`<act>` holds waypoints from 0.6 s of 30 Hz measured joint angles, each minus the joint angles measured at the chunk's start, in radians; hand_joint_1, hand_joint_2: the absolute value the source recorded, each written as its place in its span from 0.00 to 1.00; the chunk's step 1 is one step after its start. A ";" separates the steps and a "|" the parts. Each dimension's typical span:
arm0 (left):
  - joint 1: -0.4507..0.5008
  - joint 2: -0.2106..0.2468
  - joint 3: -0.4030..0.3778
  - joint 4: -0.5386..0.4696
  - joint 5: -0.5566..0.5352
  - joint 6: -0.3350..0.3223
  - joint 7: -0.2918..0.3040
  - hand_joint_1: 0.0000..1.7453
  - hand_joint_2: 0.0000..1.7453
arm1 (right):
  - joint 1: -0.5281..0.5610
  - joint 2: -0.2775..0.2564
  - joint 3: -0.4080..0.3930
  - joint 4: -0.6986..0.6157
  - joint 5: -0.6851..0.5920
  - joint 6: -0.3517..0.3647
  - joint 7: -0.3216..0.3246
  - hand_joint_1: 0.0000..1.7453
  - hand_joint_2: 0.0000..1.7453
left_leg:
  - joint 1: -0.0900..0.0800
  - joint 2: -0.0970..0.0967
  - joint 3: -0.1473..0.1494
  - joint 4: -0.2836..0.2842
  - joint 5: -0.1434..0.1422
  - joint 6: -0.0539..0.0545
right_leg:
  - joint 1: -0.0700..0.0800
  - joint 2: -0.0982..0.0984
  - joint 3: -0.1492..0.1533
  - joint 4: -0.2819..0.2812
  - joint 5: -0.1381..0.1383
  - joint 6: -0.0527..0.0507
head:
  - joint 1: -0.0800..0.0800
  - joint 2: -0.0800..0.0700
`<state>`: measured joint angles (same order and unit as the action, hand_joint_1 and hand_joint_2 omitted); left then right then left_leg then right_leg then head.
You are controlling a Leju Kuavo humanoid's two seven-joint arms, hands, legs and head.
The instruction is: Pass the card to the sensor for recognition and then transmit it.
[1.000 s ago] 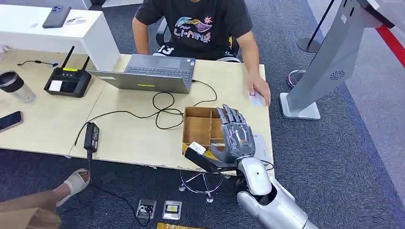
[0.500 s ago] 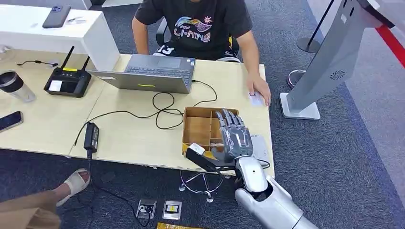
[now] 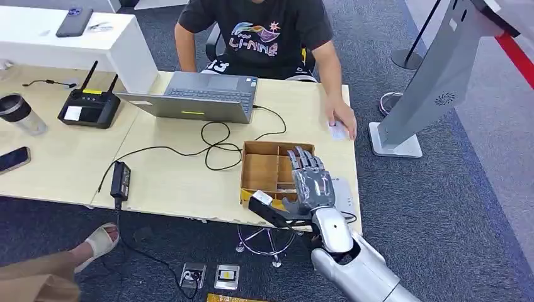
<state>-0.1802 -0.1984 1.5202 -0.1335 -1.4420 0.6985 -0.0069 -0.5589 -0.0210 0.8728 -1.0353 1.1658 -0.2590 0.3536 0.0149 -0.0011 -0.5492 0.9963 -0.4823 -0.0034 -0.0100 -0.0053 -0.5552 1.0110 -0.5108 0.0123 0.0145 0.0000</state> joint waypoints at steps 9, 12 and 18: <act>0.000 0.000 0.000 0.000 0.005 0.000 0.000 0.00 1.00 | 0.000 0.000 0.001 0.025 0.000 -0.003 0.000 0.25 1.00 | 0.000 0.000 0.000 0.000 0.000 0.000 | 0.000 0.000 0.000 0.000 0.000 0.000 | 0.000 0.000; 0.000 0.000 0.000 0.000 0.006 0.000 0.000 0.00 1.00 | 0.000 0.001 0.001 0.033 0.001 -0.010 0.000 0.56 1.00 | 0.000 0.000 0.000 0.000 0.000 0.000 | 0.000 0.000 0.000 0.000 0.000 0.000 | 0.000 0.000; 0.000 0.000 0.000 0.000 0.006 0.000 0.002 0.00 1.00 | 0.000 0.009 0.002 0.050 0.001 -0.020 -0.001 0.91 1.00 | 0.000 0.000 0.000 0.000 0.000 0.000 | 0.000 0.000 0.000 0.000 0.000 0.000 | 0.000 0.000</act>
<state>-0.1803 -0.1984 1.5206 -0.1335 -1.4359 0.6985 -0.0046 -0.5586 -0.0118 0.8743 -0.9857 1.1666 -0.2792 0.3529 0.0149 -0.0011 -0.5492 0.9963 -0.4823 -0.0035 -0.0100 -0.0054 -0.5552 1.0110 -0.5108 0.0123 0.0145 0.0000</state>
